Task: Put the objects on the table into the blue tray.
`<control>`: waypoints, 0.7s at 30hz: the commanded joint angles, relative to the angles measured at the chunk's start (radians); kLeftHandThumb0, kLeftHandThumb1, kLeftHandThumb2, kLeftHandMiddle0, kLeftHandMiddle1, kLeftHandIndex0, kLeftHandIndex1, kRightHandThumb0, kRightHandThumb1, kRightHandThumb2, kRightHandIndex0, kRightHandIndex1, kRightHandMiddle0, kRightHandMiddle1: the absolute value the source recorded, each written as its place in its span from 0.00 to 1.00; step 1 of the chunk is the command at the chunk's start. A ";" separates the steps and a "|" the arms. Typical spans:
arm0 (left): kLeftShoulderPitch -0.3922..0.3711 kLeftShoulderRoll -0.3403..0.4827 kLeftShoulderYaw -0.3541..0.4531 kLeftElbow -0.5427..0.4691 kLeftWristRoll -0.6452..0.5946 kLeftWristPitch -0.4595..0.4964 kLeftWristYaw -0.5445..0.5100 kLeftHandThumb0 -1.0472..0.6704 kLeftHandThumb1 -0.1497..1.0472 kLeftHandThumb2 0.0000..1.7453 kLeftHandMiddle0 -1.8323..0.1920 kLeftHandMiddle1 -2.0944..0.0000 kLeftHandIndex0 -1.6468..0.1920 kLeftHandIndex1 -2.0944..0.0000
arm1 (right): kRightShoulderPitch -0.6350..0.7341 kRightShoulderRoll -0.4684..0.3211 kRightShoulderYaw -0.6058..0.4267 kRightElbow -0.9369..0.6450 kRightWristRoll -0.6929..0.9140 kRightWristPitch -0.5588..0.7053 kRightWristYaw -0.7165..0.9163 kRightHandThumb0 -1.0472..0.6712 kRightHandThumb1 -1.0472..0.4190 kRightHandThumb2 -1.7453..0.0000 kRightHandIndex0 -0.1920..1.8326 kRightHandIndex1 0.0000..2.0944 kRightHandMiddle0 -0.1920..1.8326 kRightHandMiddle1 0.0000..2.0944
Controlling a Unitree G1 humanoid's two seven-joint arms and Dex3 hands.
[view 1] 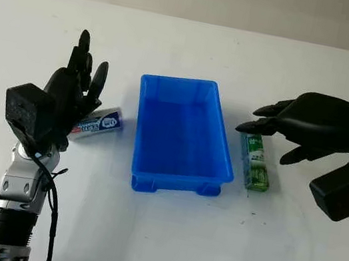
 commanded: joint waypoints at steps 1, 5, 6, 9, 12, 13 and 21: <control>-0.017 0.006 -0.004 -0.006 0.003 -0.004 0.001 0.13 1.00 0.33 1.00 1.00 1.00 1.00 | -0.014 -0.008 0.007 0.018 -0.013 -0.025 -0.037 0.47 0.06 0.96 0.34 0.04 0.33 0.04; -0.014 0.009 -0.002 -0.010 -0.001 -0.003 -0.005 0.14 1.00 0.33 1.00 1.00 1.00 1.00 | -0.021 -0.011 0.028 0.034 -0.071 -0.062 -0.099 0.48 0.07 0.97 0.35 0.04 0.34 0.04; -0.013 0.009 -0.001 -0.011 -0.001 -0.001 -0.005 0.14 1.00 0.33 1.00 1.00 1.00 1.00 | -0.023 -0.013 0.034 0.032 -0.083 -0.065 -0.103 0.48 0.07 0.97 0.34 0.04 0.34 0.03; -0.012 0.010 0.001 -0.011 -0.005 -0.004 -0.008 0.15 1.00 0.34 1.00 1.00 1.00 1.00 | -0.020 -0.006 0.041 0.056 -0.078 -0.092 -0.132 0.49 0.05 0.96 0.35 0.04 0.34 0.04; -0.014 0.012 0.000 -0.007 -0.002 -0.009 -0.009 0.14 1.00 0.34 1.00 1.00 1.00 1.00 | -0.016 -0.001 0.046 0.082 -0.096 -0.123 -0.200 0.50 0.04 0.96 0.36 0.04 0.36 0.04; -0.014 0.011 -0.001 -0.008 -0.002 -0.006 -0.008 0.14 1.00 0.34 1.00 1.00 1.00 1.00 | -0.015 0.000 0.049 0.087 -0.110 -0.129 -0.225 0.49 0.04 0.96 0.37 0.05 0.36 0.05; -0.013 0.011 0.001 -0.014 -0.005 -0.001 -0.009 0.14 1.00 0.33 1.00 1.00 1.00 1.00 | -0.002 -0.014 0.086 0.090 -0.175 -0.136 -0.296 0.51 0.07 0.98 0.36 0.04 0.36 0.04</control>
